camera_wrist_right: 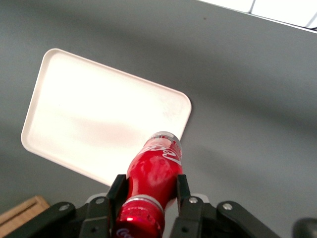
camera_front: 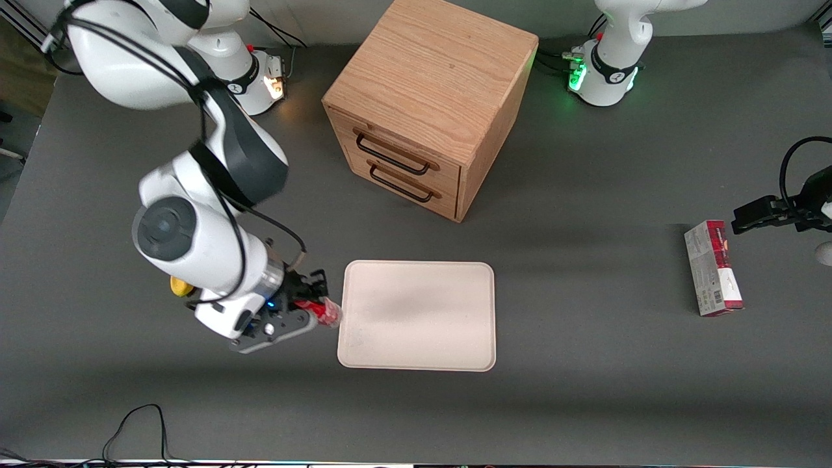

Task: Place coke bottle on tray
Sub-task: 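Lift the bottle with the right gripper and carry it toward the cream tray, then lower the bottle upright onto the tray corner and open the right gripper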

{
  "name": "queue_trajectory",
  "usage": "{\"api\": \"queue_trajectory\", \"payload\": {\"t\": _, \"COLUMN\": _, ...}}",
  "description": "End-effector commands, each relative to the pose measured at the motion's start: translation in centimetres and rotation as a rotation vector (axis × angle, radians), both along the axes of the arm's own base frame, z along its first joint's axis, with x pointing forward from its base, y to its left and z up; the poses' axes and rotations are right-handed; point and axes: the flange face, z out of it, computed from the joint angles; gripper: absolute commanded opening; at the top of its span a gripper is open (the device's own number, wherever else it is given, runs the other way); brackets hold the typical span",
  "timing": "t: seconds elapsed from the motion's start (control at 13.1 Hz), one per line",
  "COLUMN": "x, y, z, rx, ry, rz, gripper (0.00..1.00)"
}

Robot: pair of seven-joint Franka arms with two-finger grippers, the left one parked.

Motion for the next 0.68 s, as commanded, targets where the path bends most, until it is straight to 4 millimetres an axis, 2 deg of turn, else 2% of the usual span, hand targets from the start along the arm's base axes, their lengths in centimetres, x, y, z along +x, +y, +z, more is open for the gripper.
{"api": "queue_trajectory", "payload": {"t": 0.0, "x": 0.8, "y": 2.5, "z": -2.7, "rx": -0.039, "ry": -0.053, "rz": 0.025, "gripper": 0.0}}
{"api": "queue_trajectory", "payload": {"t": 0.23, "x": 1.5, "y": 4.3, "z": -7.5, "rx": -0.021, "ry": -0.087, "rz": 0.049, "gripper": 0.0}}
{"api": "queue_trajectory", "payload": {"t": 0.61, "x": 1.3, "y": 4.9, "z": -10.7, "rx": -0.075, "ry": -0.094, "rz": 0.08, "gripper": 0.0}}
